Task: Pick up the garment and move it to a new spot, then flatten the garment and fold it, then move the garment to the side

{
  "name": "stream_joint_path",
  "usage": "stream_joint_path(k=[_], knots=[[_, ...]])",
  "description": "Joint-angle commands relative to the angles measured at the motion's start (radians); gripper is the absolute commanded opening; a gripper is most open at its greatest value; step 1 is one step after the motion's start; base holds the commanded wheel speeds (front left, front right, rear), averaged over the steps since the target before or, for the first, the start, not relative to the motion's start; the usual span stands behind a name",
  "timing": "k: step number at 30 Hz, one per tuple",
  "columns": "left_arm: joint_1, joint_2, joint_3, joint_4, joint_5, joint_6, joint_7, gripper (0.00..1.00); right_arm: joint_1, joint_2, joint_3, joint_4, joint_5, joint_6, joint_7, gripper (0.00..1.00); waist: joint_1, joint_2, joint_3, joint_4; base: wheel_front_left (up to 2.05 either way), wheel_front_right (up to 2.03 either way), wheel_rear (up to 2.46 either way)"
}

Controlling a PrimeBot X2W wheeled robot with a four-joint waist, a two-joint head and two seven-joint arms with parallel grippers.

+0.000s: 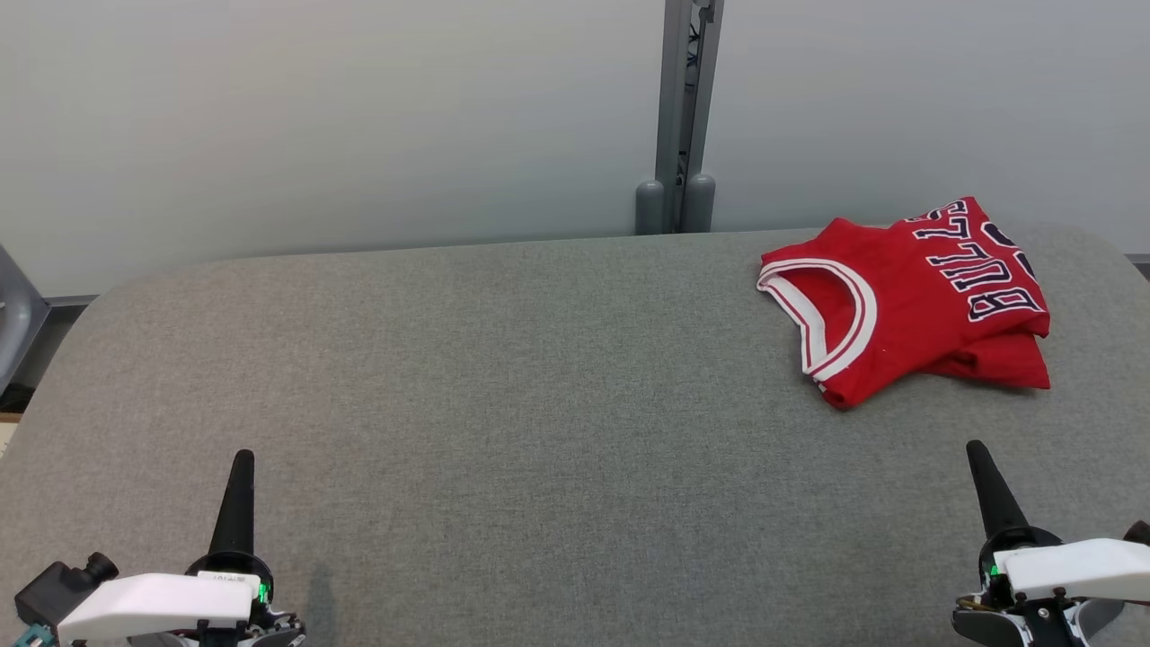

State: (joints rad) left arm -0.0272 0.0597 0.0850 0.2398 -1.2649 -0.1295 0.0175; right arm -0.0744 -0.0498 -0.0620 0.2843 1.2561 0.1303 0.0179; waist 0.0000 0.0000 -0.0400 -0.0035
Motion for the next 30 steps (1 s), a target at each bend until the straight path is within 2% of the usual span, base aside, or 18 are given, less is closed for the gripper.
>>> stream_joint_path(k=[1, 30], knots=[[-0.025, 0.005, 0.007, -0.005, -0.023, -0.001, 0.005, 0.0, -0.022, -0.004, -0.007, -0.012, 0.022, 0.001, 0.006, 0.0, 0.0, 0.0, 0.001, 0.0, 0.0, 0.0, 0.0], [-0.071, -0.004, 0.024, 0.002, -0.239, -0.002, 0.068, 0.0, -0.034, -0.003, -0.039, -0.034, 0.246, 0.001, 0.069, 0.0, 0.0, 0.0, 0.027, 0.002, 0.0, 0.0, 0.0]])
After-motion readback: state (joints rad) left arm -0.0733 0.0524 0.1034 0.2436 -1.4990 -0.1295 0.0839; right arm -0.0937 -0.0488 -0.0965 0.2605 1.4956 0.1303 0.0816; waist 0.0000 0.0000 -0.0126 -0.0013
